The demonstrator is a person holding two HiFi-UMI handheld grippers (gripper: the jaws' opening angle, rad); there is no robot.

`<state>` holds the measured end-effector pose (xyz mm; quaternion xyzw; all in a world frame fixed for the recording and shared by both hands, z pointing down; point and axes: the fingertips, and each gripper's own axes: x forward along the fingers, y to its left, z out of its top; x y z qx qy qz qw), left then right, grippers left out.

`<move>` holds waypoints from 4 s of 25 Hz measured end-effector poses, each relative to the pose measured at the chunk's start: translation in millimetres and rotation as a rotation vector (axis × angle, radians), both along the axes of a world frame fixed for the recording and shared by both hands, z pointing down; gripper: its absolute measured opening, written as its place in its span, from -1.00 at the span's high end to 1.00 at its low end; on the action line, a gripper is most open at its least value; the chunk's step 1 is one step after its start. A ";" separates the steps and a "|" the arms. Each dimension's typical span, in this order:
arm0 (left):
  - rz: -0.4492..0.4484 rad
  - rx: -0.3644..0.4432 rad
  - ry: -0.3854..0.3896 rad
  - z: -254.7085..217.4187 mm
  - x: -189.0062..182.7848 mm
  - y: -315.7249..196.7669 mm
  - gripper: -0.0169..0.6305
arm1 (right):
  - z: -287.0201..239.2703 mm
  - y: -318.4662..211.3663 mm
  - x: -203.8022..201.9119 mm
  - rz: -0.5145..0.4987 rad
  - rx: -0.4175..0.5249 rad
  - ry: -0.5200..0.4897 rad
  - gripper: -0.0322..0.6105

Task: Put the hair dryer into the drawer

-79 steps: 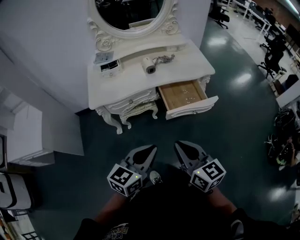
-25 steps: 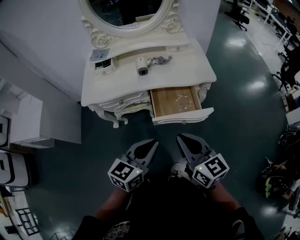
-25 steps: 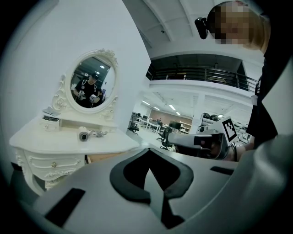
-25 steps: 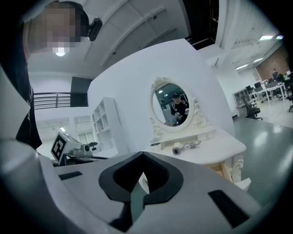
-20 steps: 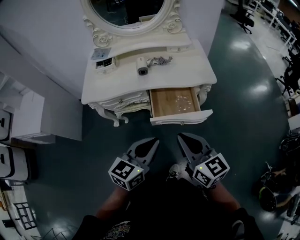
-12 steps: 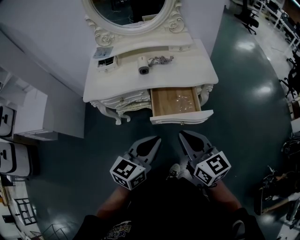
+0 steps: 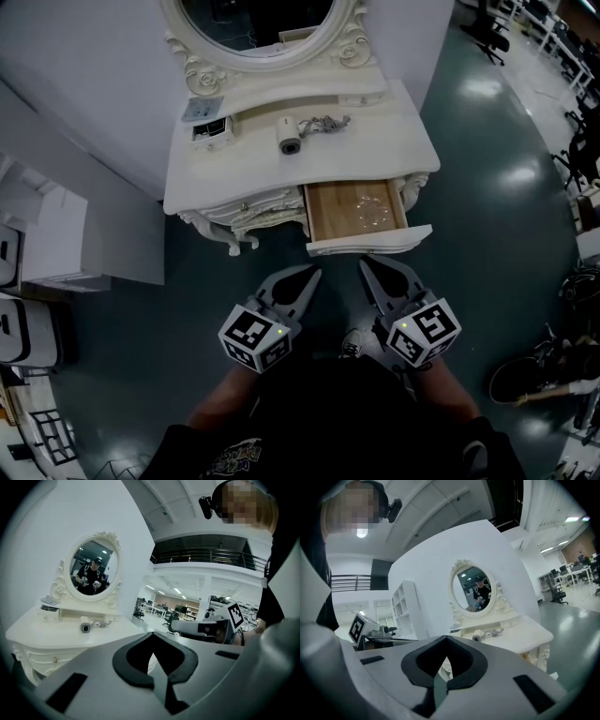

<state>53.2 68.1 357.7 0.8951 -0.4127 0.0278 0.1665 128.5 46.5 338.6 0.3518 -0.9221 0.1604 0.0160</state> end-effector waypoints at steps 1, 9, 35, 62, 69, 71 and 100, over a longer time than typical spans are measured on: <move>0.008 0.001 0.000 -0.5 -6.4 -4.4 0.94 | 0.3 -3.7 -5.5 0.012 -0.003 0.001 0.81; 0.064 0.003 0.014 -1.6 -55.2 -42.9 0.94 | -4.0 -33.4 -51.4 0.079 0.005 0.024 0.81; 0.092 0.013 0.011 23.3 -167.0 -104.6 0.94 | 5.8 -111.5 -145.4 0.159 0.035 0.095 0.81; -0.153 -0.105 -0.013 65.7 -84.7 -235.6 0.94 | 72.5 -322.7 -87.5 -0.138 -0.030 0.228 0.80; -0.192 -0.126 -0.023 76.6 -74.0 -253.3 0.94 | 91.4 -358.8 -84.9 -0.221 -0.033 0.288 0.71; -0.209 -0.136 -0.022 79.4 -72.5 -255.3 0.94 | 96.4 -366.8 -86.0 -0.249 -0.030 0.310 0.54; -0.355 -0.196 -0.031 110.2 -88.4 -252.1 0.94 | 225.1 -472.2 -132.7 -0.733 0.044 1.012 0.07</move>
